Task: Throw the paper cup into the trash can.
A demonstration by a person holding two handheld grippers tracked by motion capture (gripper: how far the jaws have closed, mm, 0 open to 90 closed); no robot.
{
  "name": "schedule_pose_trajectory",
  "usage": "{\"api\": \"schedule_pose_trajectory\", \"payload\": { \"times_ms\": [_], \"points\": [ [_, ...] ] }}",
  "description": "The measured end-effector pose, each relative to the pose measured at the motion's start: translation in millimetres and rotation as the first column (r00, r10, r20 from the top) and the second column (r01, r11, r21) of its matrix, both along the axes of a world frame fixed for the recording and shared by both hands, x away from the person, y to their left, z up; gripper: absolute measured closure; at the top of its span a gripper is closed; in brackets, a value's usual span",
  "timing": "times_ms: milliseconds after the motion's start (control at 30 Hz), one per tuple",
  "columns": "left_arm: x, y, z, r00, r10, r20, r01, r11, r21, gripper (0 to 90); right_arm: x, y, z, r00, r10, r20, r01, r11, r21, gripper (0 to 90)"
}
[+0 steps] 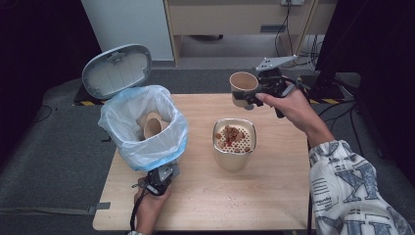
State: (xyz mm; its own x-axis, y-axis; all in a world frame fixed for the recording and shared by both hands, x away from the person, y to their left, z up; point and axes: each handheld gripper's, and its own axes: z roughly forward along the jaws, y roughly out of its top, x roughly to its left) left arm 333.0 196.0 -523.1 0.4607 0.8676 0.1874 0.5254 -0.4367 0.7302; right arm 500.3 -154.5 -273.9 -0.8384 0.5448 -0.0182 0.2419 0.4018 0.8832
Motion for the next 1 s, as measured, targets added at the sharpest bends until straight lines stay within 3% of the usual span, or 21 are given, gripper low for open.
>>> {"api": "schedule_pose_trajectory", "payload": {
  "times_ms": [1000],
  "points": [
    [-0.1, -0.5, -0.2, 1.0000, -0.005, 0.006, 0.005, 1.0000, 0.009, 87.9, -0.1, 80.4, 11.8, 0.9964, 0.074, -0.041, -0.072, 0.9966, 0.039, 31.4]
  ]
}}
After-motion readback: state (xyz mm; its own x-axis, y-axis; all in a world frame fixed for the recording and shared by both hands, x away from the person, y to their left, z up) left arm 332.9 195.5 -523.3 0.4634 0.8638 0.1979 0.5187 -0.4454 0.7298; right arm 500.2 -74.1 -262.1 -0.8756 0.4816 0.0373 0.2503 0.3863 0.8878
